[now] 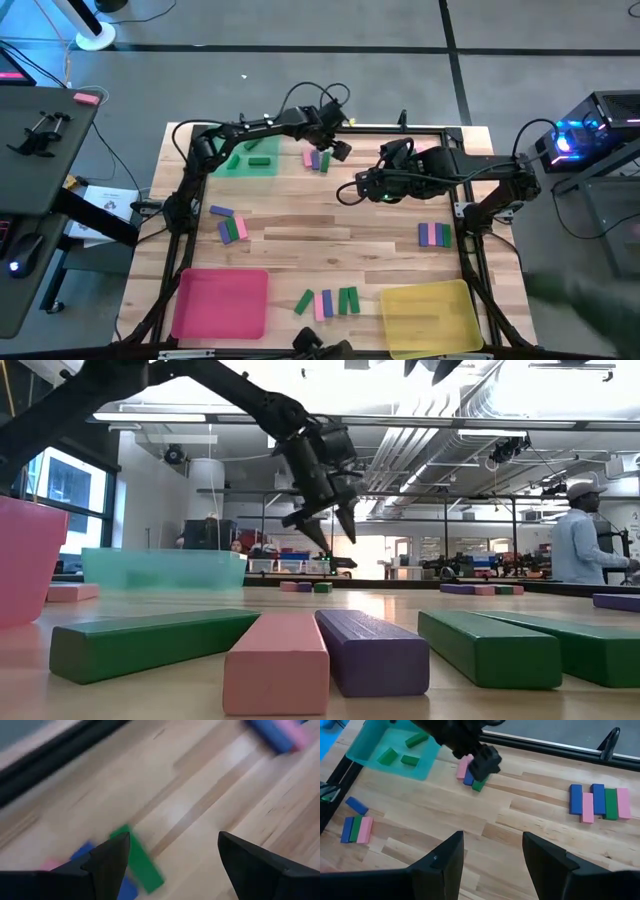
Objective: Sort blocks
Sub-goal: Put the green block into the blue bin
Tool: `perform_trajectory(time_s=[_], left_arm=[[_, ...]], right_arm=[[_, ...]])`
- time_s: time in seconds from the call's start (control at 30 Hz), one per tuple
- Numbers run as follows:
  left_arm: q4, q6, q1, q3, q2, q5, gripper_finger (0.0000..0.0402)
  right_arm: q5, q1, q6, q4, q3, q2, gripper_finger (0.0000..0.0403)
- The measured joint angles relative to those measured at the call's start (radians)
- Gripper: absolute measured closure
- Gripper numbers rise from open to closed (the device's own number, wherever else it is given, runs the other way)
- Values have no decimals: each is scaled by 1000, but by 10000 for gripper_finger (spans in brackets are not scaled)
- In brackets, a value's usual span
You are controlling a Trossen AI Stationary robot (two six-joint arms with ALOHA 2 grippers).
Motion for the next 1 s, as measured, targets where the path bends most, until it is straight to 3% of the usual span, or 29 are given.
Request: perform_trajectory(time_s=[0.2,0.37,0.47,0.6,0.73,1.0], left_arm=[[-66,-72,17,-5,67,29,112],[-85,13,4,-3,73,84,119],[-62,55,-8,-4,48,36,139],[-42,115,6,-1,33,12,221],[-63,144,26,-4,56,52,370],[-65,236,47,-4,58,76,400]], right_arm=[[0,0,0,8,0,0,225],[0,0,-1,12,0,0,225],[1,0,-11,12,0,0,225],[1,-3,-18,16,0,0,225],[3,-3,-18,24,0,0,225],[6,-3,-18,37,0,0,225]])
